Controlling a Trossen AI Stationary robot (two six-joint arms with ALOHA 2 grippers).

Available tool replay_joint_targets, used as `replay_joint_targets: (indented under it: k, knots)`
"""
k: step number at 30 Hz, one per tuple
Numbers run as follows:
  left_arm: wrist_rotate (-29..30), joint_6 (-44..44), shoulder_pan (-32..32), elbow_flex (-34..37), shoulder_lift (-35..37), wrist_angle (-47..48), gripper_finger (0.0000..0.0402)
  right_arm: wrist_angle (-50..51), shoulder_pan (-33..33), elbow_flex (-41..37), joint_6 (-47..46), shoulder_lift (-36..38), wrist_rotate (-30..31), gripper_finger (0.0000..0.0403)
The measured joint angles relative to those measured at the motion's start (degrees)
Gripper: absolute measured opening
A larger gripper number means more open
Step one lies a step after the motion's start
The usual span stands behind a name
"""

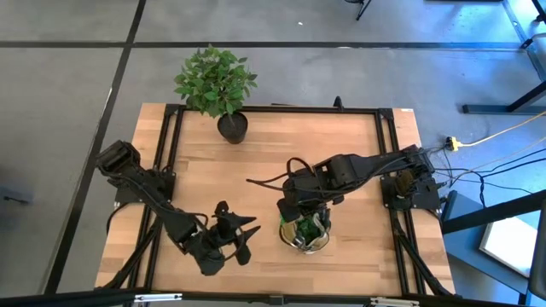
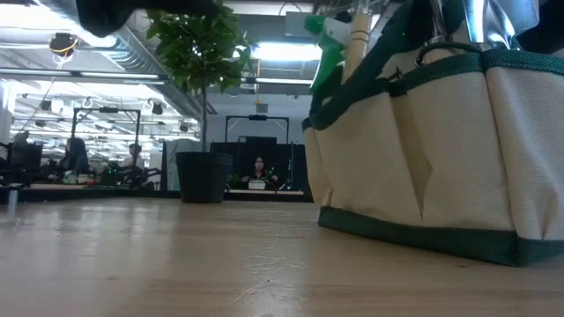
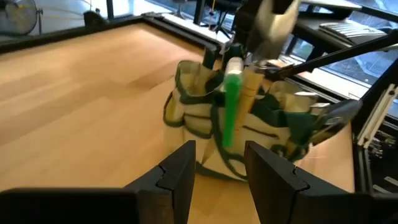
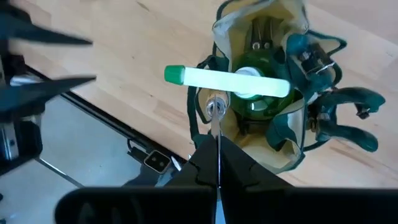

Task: Pick & Place Garden tools in Gardening bag
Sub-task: Put the brown trowel into the brown gardening bag

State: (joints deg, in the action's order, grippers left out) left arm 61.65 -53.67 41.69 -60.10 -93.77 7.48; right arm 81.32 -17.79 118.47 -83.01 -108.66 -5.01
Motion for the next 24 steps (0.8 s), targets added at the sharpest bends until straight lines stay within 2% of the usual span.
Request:
replay_joint_targets:
  k: [6, 11, 17, 22, 24]
  knots:
    - [-4.7, -4.5, -2.6, 2.6, 0.0, -1.1, 0.0132, -1.3, -0.5, 0.0, 1.8, -3.5, -3.9, 0.0]
    - [-5.0, -4.7, -3.0, 4.5, 0.0, -6.0, 0.0132, -0.6, -0.7, 0.0, 2.5, -4.0, -3.1, 0.0]
    - [-5.8, -3.5, -3.7, 4.7, 0.0, -7.7, 0.0132, -0.3, -0.7, 0.0, 3.1, -4.0, -2.0, 0.0]
    - [-8.5, -1.7, -7.3, 4.7, -0.5, -8.1, 0.0132, -0.1, -0.7, 0.0, 3.1, -4.0, -1.2, 0.0]
    - [-11.4, -1.6, -9.2, 4.7, -1.3, -8.6, 0.0132, 0.1, -0.7, 0.0, 3.1, -4.0, -1.2, 0.0]
